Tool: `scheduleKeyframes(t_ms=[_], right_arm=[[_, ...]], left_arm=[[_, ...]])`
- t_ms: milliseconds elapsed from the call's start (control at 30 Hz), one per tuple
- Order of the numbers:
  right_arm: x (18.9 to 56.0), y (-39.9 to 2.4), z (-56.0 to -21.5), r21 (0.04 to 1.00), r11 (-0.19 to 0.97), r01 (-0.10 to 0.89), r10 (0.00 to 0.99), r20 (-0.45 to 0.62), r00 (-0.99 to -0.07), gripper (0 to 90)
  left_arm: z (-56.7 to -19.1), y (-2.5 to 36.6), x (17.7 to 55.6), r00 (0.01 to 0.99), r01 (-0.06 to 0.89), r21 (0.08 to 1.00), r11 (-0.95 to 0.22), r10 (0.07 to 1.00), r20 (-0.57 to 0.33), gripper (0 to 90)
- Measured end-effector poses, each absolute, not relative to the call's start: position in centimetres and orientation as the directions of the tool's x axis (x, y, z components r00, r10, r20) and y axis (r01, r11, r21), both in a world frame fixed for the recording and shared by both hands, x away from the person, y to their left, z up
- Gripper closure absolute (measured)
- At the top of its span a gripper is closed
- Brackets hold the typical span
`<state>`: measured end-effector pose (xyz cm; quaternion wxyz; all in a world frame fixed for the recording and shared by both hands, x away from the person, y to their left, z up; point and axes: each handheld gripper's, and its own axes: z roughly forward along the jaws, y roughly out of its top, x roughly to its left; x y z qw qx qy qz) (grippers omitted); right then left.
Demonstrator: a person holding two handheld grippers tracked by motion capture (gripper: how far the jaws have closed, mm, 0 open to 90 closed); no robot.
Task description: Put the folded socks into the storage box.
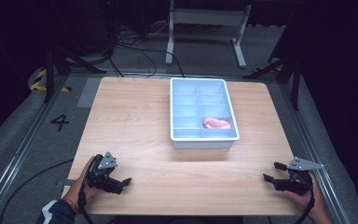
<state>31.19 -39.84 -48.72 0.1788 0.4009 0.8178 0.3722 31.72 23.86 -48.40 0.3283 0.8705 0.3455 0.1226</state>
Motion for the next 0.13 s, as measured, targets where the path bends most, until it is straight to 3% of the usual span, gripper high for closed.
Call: scheduleKeyframes(t_ms=[133], right_arm=[[31.19, -39.84, -48.72, 0.752, 0.401, 0.523, 0.789, 0.006, -0.614, 27.3]], left_arm=[[-48.39, 23.86, 31.72, 0.730, 0.523, 0.655, -0.545, 0.684, -0.014, 0.3]])
